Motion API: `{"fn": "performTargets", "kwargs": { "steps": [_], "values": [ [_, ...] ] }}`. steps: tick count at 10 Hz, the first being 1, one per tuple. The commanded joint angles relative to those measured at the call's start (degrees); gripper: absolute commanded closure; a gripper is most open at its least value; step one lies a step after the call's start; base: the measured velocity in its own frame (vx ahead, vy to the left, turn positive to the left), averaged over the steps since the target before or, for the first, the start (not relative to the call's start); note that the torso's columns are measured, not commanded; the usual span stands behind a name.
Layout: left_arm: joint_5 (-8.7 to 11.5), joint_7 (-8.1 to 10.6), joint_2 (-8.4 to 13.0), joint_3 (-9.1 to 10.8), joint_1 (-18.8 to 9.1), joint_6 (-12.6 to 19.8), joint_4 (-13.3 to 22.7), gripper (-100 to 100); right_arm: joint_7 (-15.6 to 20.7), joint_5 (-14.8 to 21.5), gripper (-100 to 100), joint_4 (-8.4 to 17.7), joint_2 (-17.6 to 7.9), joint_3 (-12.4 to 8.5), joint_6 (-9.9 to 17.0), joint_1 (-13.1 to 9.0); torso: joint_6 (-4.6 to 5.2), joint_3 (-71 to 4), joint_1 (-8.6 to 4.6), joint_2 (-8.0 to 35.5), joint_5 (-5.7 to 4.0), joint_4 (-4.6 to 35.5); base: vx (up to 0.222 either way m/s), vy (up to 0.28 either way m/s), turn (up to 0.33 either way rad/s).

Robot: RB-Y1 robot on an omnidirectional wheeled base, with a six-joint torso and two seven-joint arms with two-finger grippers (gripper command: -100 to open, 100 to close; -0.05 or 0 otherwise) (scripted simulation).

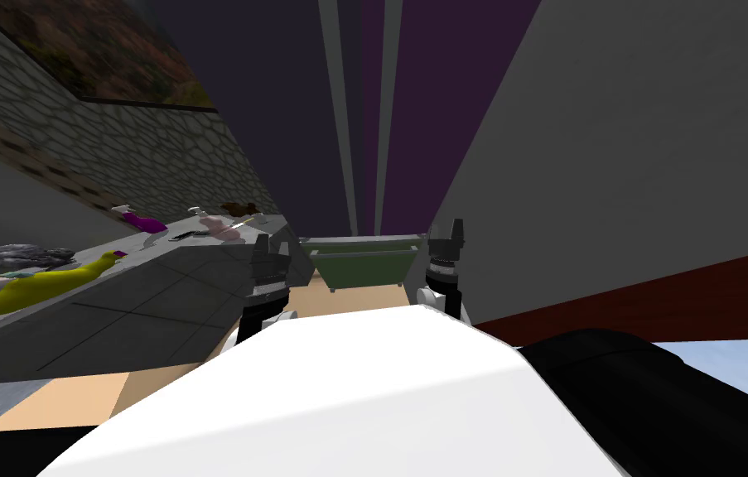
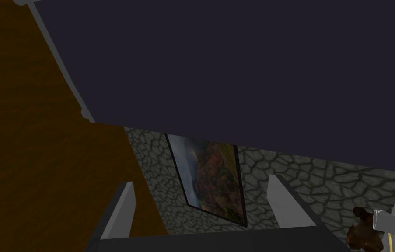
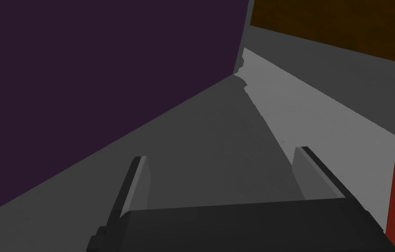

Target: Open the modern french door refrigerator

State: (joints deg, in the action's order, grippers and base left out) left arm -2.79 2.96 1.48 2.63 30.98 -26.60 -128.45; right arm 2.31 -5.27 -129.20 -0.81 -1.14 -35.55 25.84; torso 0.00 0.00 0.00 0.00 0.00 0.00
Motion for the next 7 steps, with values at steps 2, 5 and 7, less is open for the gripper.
{"fn": "performTargets", "kwargs": {
  "steps": [2,5,7],
  "values": [
    [0.0,0.0,0.0,0.0,0.0,0.0,0.0,0,0.0,0.0,0,0.0,0.0,0.0,0.0,0.0,0.0,-12.0,0.0,6.0,0.0,6.0,0.0,0.0,0.0],
    [0.0,0.0,0.0,0.0,0.0,0.0,0.0,0,0.0,0.0,0,0.0,0.0,0.0,0.0,0.0,0.0,-36.9,0.0,18.5,0.0,18.5,0.0,0.0,0.0],
    [0.0,0.0,0.0,0.0,0.0,0.0,0.0,0,0.0,0.0,0,0.0,0.0,0.0,0.0,0.0,0.0,-53.8,0.0,26.9,0.0,26.9,0.0,0.0,0.0]
  ]
}}
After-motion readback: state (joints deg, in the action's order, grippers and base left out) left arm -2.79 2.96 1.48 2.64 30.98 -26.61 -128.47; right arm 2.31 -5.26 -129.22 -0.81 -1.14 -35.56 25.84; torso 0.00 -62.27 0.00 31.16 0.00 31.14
